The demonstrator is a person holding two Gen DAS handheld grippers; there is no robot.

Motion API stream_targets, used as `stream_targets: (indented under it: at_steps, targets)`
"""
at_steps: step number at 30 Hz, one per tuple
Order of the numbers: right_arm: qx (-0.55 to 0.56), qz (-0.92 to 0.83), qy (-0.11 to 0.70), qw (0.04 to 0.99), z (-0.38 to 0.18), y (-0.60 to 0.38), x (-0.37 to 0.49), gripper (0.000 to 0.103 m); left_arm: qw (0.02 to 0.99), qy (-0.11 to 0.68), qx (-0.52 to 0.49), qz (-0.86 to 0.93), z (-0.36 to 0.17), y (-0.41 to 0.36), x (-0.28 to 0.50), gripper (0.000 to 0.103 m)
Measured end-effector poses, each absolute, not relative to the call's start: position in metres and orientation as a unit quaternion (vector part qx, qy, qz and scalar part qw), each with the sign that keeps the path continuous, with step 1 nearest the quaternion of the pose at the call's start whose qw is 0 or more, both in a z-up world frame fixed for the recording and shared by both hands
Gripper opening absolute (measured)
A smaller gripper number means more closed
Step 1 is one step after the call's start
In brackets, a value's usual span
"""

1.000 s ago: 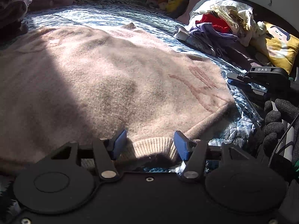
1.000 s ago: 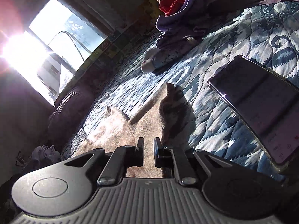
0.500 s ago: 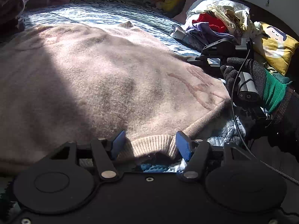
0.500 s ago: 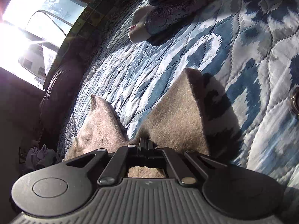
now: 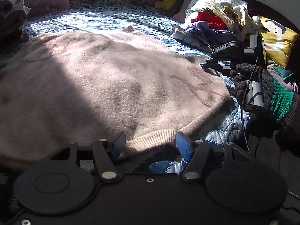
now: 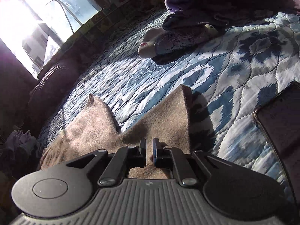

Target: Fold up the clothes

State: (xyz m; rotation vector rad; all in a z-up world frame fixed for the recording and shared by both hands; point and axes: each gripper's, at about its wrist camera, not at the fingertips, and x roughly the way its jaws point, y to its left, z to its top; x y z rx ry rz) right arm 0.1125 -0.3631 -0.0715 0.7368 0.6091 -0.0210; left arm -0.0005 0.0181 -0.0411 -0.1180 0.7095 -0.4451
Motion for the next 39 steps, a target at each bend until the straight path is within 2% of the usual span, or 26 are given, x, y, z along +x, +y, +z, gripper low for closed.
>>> stream_targets:
  at_steps: [2, 6, 10, 11, 12, 14, 15, 16, 18, 20, 25, 28, 36, 39]
  targets:
    - [0.373, 0.034, 0.273, 0.886, -0.068, -0.355, 0.089, 0.024, 0.925, 0.323, -0.104, -0.172, -0.033, 0.041, 0.003, 0.06]
    - [0.302, 0.108, 0.289, 0.902, -0.053, -0.303, 0.057, 0.024, 0.932, 0.312, -0.179, -0.052, -0.035, 0.08, 0.01, 0.059]
    - [0.192, 0.147, 0.324, 0.915, -0.053, -0.251, 0.026, 0.027, 0.916, 0.372, -0.151, 0.0, -0.054, 0.091, 0.022, 0.059]
    - [0.13, 0.136, 0.334, 0.924, -0.059, -0.24, 0.019, 0.022, 0.917, 0.372, -0.145, 0.001, -0.055, 0.092, 0.021, 0.063]
    - [0.069, 0.124, 0.342, 0.929, -0.064, -0.228, 0.013, 0.022, 0.917, 0.372, -0.145, 0.008, -0.051, 0.092, 0.02, 0.06]
    - [0.06, 0.095, 0.332, 0.936, -0.053, -0.229, 0.005, 0.024, 0.919, 0.364, -0.148, 0.016, -0.048, 0.094, 0.014, 0.058]
    - [0.068, 0.08, 0.318, 0.942, -0.048, -0.233, 0.0, 0.033, 0.921, 0.358, -0.151, 0.019, -0.048, 0.095, 0.01, 0.061]
    - [0.084, 0.074, 0.327, 0.938, -0.052, -0.24, 0.0, 0.035, 0.922, 0.357, -0.149, 0.021, -0.049, 0.095, 0.009, 0.062]
    - [0.116, 0.062, 0.344, 0.93, -0.059, -0.254, -0.001, 0.035, 0.918, 0.371, -0.136, 0.02, -0.057, 0.095, 0.013, 0.066]
    - [0.184, 0.055, 0.335, 0.922, -0.055, -0.273, -0.005, 0.035, 0.915, 0.376, -0.144, 0.022, -0.052, 0.096, 0.014, 0.066]
    - [0.311, -0.039, 0.31, 0.898, -0.065, -0.321, -0.02, 0.049, 0.913, 0.356, -0.2, 0.02, -0.052, 0.108, 0.01, 0.066]
    - [0.418, -0.035, 0.313, 0.852, -0.084, -0.344, -0.018, 0.051, 0.915, 0.354, -0.192, 0.019, -0.049, 0.104, 0.013, 0.066]
    - [0.487, 0.001, 0.29, 0.824, -0.103, -0.343, -0.012, 0.052, 0.925, 0.346, -0.154, 0.017, -0.045, 0.084, 0.019, 0.066]
    - [0.478, 0.01, 0.282, 0.832, -0.103, -0.339, -0.006, 0.052, 0.925, 0.348, -0.153, -0.019, -0.039, 0.068, 0.026, 0.066]
